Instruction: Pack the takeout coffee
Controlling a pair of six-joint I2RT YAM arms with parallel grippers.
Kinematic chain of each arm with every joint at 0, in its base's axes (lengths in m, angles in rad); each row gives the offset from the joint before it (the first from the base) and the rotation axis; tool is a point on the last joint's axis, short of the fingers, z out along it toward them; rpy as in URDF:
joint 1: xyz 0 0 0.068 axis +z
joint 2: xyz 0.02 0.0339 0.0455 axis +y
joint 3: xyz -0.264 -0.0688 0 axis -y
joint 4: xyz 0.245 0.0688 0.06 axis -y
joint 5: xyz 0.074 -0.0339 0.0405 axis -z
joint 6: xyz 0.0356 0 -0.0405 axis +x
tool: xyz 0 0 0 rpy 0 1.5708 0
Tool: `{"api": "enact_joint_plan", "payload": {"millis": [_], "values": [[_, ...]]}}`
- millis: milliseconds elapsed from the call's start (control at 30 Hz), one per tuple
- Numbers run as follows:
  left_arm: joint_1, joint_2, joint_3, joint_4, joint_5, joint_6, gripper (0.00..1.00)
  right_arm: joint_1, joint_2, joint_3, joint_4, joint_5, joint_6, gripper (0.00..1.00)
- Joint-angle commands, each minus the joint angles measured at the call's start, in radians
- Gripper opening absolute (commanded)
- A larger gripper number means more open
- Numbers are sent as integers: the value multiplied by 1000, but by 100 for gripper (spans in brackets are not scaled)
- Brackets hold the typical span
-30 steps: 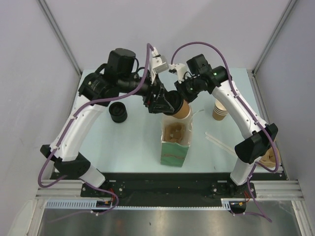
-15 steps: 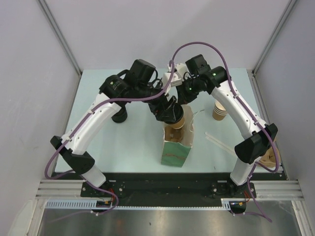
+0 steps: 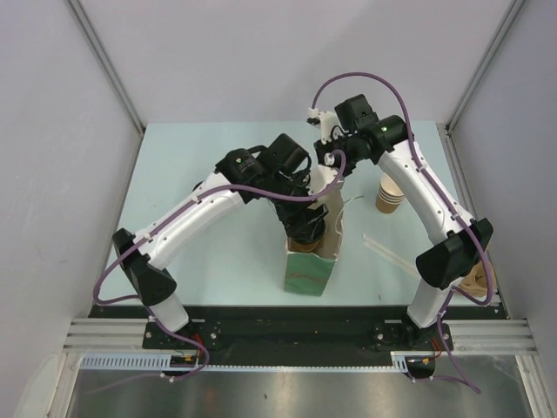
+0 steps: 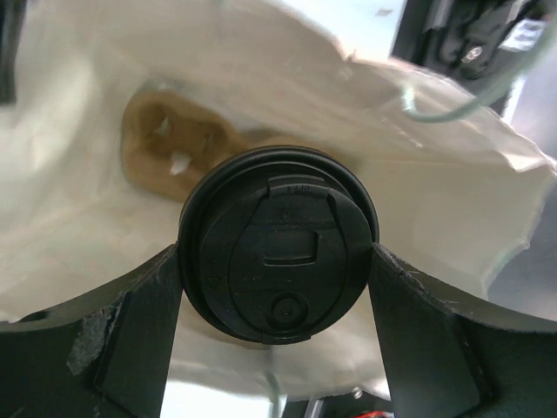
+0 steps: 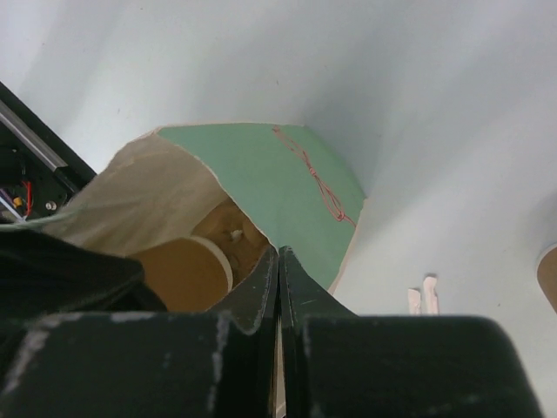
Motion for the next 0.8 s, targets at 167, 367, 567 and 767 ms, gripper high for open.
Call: {"api": "enact_joint_plan", "payload": {"millis": [167,367,567,767], "values": [[103,-9,93,-122,21,141,8,-61,-79,-44,-106,-72,12,0],[128,-20,94,-134,4,173,7,-64,-137,-136,-173,-159,-8,1],[134,-47,67,-148,79,190,7,-78,-148,-116,-239,-198,-40,13],[129,-84,20,-139,151,226,7,-88,-83,20,-216,-179,-117,32]]}}
